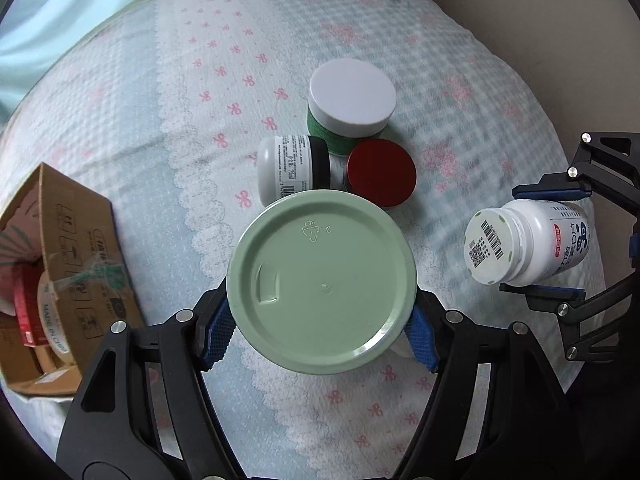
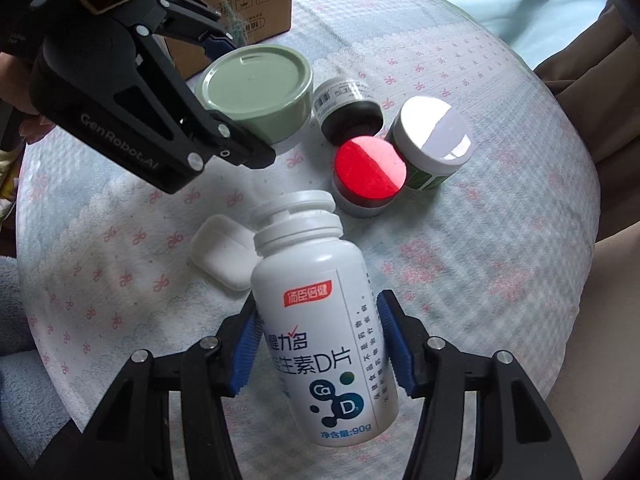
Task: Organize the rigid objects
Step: 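Carry the green jar with the left tool while the right tool carries the bottle over the box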
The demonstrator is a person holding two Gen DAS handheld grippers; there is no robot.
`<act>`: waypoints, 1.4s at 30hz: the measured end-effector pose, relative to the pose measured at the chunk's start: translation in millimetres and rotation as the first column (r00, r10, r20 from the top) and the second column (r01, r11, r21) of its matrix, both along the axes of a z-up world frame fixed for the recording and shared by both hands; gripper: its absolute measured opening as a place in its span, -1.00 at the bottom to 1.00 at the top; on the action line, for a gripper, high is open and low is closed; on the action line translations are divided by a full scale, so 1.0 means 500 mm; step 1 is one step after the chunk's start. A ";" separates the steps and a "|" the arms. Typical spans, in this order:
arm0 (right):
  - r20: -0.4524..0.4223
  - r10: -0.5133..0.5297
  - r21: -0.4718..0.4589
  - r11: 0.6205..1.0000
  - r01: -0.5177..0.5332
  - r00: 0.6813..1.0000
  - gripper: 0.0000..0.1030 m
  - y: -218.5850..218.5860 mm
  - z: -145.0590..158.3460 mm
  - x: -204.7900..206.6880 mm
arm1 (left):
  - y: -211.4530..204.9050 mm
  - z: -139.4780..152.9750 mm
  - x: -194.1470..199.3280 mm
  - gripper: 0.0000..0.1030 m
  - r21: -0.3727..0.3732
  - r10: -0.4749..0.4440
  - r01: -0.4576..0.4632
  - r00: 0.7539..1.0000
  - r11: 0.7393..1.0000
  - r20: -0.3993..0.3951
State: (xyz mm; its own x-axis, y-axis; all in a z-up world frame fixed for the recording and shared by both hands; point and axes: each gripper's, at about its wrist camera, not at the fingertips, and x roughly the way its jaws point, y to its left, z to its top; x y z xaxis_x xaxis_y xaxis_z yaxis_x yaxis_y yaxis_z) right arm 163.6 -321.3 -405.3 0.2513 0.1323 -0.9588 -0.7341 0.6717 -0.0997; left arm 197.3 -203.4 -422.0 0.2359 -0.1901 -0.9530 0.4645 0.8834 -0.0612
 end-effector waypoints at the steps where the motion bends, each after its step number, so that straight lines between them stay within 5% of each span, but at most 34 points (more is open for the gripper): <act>1: 0.007 -0.015 0.005 1.000 0.015 1.000 0.01 0.000 0.017 0.000 | 0.007 0.017 -0.006 0.33 -0.004 0.012 -0.012 1.000 1.000 0.006; 13: 0.054 -0.159 0.128 0.980 0.151 0.986 0.01 0.055 0.274 -0.050 | 0.150 0.294 -0.083 0.33 -0.059 0.140 -0.134 0.983 0.989 0.117; 22: 0.068 -0.219 0.264 0.945 0.194 0.973 0.01 0.186 0.442 -0.046 | 0.331 0.453 -0.118 0.33 -0.139 0.255 -0.234 0.954 0.962 0.160; 33: 0.035 -0.321 0.360 0.888 0.288 0.946 0.01 0.422 0.495 -0.004 | 0.631 0.483 -0.110 0.33 -0.139 0.313 -0.293 0.938 0.946 0.150; 42: -0.068 -0.473 0.372 0.805 0.462 0.878 0.01 0.588 0.442 0.061 | 0.821 0.403 -0.040 0.33 -0.081 0.272 -0.264 0.956 0.961 0.106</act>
State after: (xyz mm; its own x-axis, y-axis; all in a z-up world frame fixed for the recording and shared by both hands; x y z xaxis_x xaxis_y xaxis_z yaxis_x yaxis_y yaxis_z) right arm 194.0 -27.2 -184.4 0.3981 0.3315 -0.8554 -0.3222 0.9236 0.2080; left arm 177.4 207.2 -220.4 0.3943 -0.1660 -0.9039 0.2187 0.9722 -0.0832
